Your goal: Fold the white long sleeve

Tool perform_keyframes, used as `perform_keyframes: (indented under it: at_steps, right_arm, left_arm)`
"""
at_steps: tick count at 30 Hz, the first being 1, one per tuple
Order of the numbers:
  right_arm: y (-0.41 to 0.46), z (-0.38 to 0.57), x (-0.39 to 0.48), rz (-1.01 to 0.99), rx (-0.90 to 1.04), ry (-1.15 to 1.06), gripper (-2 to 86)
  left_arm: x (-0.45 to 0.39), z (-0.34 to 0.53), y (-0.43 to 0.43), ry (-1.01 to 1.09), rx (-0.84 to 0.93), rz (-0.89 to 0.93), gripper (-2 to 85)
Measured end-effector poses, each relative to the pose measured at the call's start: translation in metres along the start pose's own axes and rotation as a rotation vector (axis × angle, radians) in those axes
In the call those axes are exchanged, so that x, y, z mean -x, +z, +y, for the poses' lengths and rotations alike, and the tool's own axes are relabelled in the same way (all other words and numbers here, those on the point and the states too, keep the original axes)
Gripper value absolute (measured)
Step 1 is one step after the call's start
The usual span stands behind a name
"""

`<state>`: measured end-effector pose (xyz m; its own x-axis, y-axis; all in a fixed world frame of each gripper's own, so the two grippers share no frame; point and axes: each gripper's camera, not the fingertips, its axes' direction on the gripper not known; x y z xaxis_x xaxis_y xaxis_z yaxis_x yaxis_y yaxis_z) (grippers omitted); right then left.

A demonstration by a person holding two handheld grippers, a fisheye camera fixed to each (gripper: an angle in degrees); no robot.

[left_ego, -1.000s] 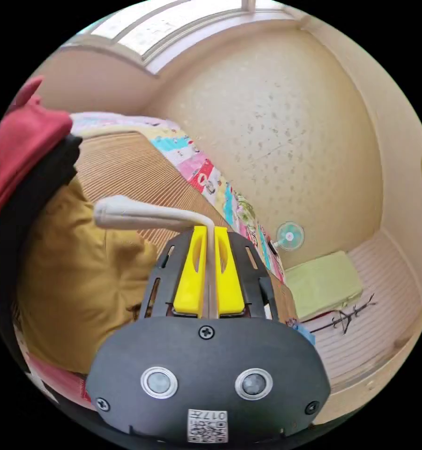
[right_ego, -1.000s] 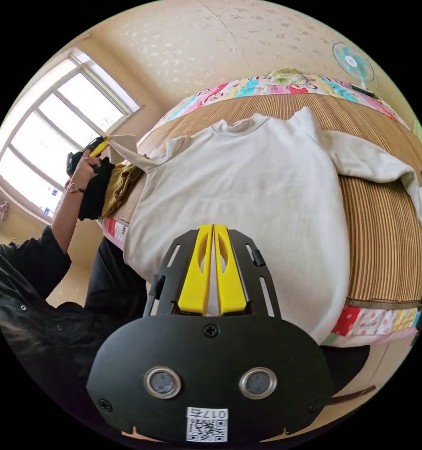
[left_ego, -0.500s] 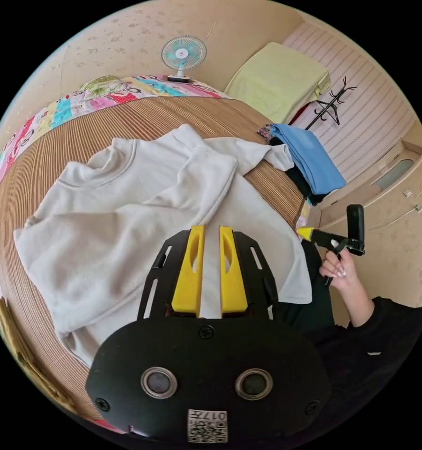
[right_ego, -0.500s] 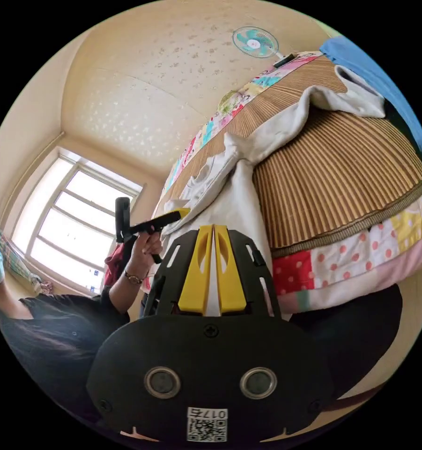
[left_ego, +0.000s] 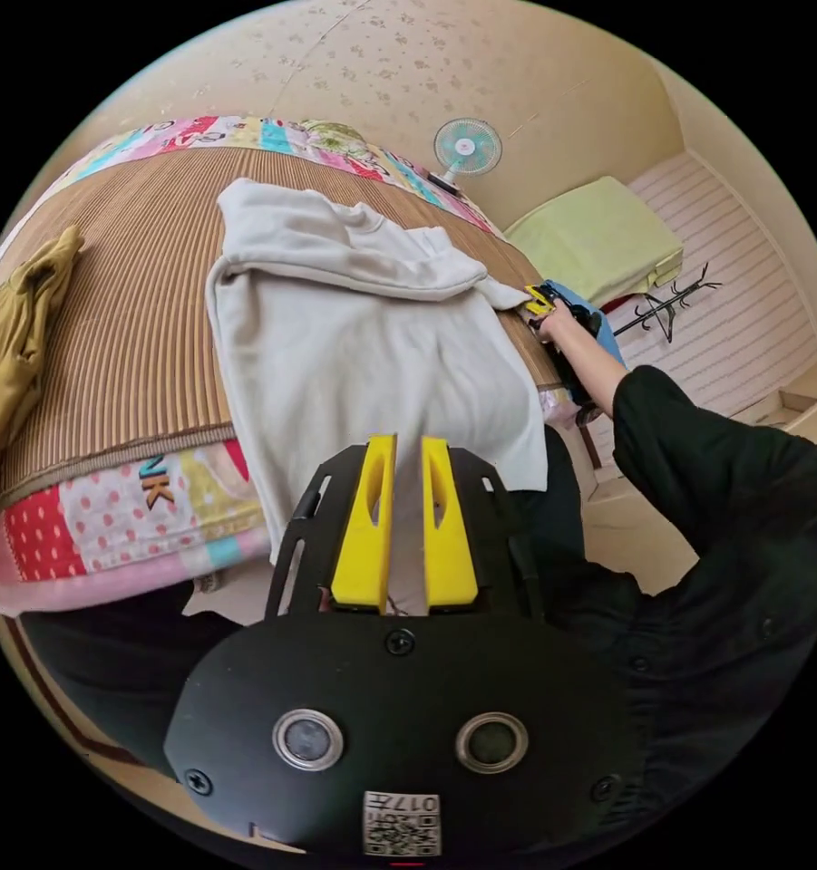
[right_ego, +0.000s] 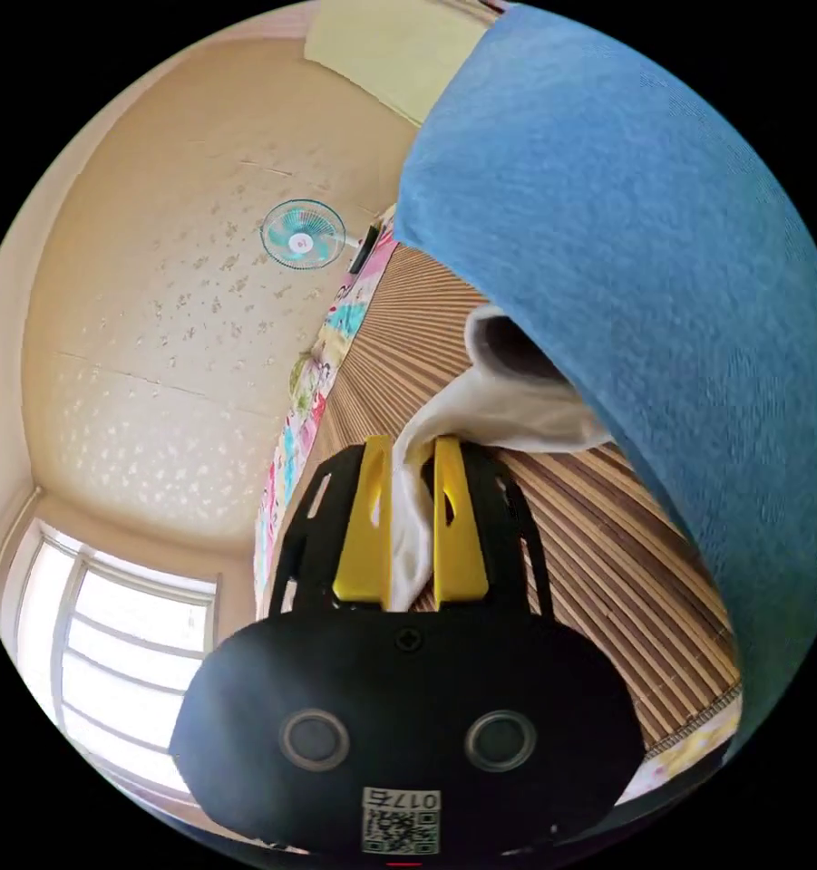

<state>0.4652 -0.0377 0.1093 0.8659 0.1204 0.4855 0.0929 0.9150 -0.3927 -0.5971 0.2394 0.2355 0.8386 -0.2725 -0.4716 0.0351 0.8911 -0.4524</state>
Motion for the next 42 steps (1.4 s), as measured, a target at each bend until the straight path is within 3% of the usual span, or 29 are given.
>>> perform_keyframes:
  at_steps: [3,5,6,8,11,15,18,21,23,26,30,33,35,36,38,40,42]
  right_arm:
    - [0.007,0.044,0.096,0.034,-0.072,-0.399,4.5]
    - [0.013,0.144,0.186,-0.007,-0.037,-0.937,4.1]
    - [0.016,0.177,0.201,-0.016,-0.009,-1.064,4.0]
    - [0.041,0.296,0.223,-0.035,0.168,-1.422,4.1]
    - [0.104,0.396,0.192,0.195,0.441,-1.574,4.7]
    - [0.087,0.427,0.154,0.234,0.322,-1.529,5.8]
    - [0.049,0.415,0.135,0.180,0.278,-1.365,6.3]
    - [0.048,0.379,0.094,0.260,0.404,-1.091,6.9]
    - [0.078,0.362,0.053,0.364,0.585,-0.946,6.8]
    - [0.102,0.341,0.045,0.296,0.600,-0.851,5.2]
    - [0.173,0.320,0.081,0.381,0.634,-0.873,3.8]
    - [0.237,0.312,0.110,0.382,0.566,-0.999,3.4]
    - [0.263,0.289,0.133,0.428,0.660,-0.862,2.9]
    - [0.261,0.286,0.139,0.408,0.672,-0.828,2.7]
    - [0.220,0.293,0.161,0.217,0.515,-0.875,2.2]
    - [0.198,0.307,0.170,0.149,0.387,-0.937,2.2]
    - [0.198,0.319,0.178,0.059,0.372,-0.985,3.1]
  left_arm:
    - [-0.001,0.020,-0.023,-0.050,-0.044,-0.070,5.3]
    - [0.004,0.024,-0.038,-0.107,-0.101,-0.101,5.3]
    - [0.005,0.024,-0.039,-0.116,-0.112,-0.108,5.3]
    - [0.011,0.015,-0.034,-0.141,-0.111,-0.138,5.6]
    - [0.016,-0.005,-0.019,-0.139,-0.090,-0.117,6.3]
    - [0.015,-0.034,-0.005,-0.121,-0.070,-0.134,6.5]
    - [0.013,-0.050,-0.004,-0.125,-0.103,-0.154,6.5]
    - [0.018,-0.066,0.020,-0.133,-0.004,-0.266,6.1]
    - [0.017,-0.075,0.030,-0.093,0.001,-0.301,4.8]
    - [0.019,-0.104,0.034,-0.065,0.053,-0.328,2.6]
    - [0.033,-0.163,0.047,-0.032,0.073,-0.338,1.2]
    - [0.045,-0.224,0.060,-0.008,0.059,-0.477,0.8]
    - [0.062,-0.262,0.051,-0.087,0.061,-0.533,0.6]
    - [0.066,-0.267,0.044,-0.117,0.048,-0.515,0.6]
    - [0.071,-0.254,0.001,-0.155,-0.110,-0.397,0.9]
    - [0.067,-0.228,-0.018,-0.130,-0.175,-0.396,3.0]
    - [0.065,-0.201,-0.015,-0.101,-0.115,-0.391,6.9]
